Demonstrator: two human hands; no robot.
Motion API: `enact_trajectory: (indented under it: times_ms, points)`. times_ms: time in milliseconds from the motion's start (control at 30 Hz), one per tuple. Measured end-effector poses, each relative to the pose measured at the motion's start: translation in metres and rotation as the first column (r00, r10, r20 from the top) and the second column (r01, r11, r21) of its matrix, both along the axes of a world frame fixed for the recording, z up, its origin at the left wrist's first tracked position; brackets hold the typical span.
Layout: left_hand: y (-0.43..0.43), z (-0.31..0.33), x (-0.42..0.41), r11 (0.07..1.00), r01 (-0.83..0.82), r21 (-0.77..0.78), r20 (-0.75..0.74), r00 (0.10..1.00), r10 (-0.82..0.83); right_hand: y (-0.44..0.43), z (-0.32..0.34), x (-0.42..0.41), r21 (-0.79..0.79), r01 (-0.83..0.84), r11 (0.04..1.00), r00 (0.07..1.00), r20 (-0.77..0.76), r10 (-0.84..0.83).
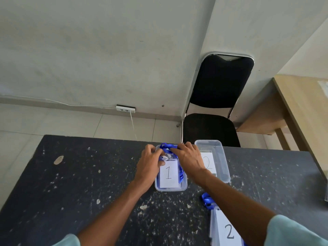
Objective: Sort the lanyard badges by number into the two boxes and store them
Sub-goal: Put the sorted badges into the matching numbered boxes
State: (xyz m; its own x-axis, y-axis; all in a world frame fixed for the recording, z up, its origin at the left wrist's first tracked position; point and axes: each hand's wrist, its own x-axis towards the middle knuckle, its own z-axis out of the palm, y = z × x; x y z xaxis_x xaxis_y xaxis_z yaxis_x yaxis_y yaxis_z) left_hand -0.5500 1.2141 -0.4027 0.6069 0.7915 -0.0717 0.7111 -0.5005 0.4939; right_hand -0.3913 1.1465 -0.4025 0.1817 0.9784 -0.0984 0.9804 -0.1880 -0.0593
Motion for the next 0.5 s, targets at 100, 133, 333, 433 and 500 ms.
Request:
enact_trajectory:
  times_ms: [100, 133, 333, 433, 500]
  points:
    - [0.0, 0.0, -0.004, 1.0, 0.011, -0.013, 0.046, 0.999, -0.01, 0.005, 0.002, 0.002, -0.049, -0.029, 0.998, 0.999, -0.015, 0.029]
    - [0.0, -0.001, -0.006, 1.0, 0.015, -0.018, 0.06, 0.998, -0.014, 0.005, 0.003, 0.002, -0.051, -0.038, 0.998, 0.999, -0.031, 0.037]
    - [0.001, -0.002, -0.014, 0.995, 0.098, -0.03, 0.138, 0.986, -0.093, 0.006, 0.007, 0.011, -0.049, 0.014, 0.999, 0.988, -0.155, -0.021]
    - [0.001, 0.0, -0.017, 0.991, 0.136, -0.016, 0.128, 0.983, -0.132, 0.014, 0.011, 0.012, -0.109, 0.019, 0.994, 0.96, -0.276, -0.049]
    - [0.001, 0.0, -0.019, 0.988, 0.153, 0.012, 0.104, 0.983, -0.153, 0.016, 0.014, 0.011, -0.123, 0.072, 0.99, 0.929, -0.353, -0.111]
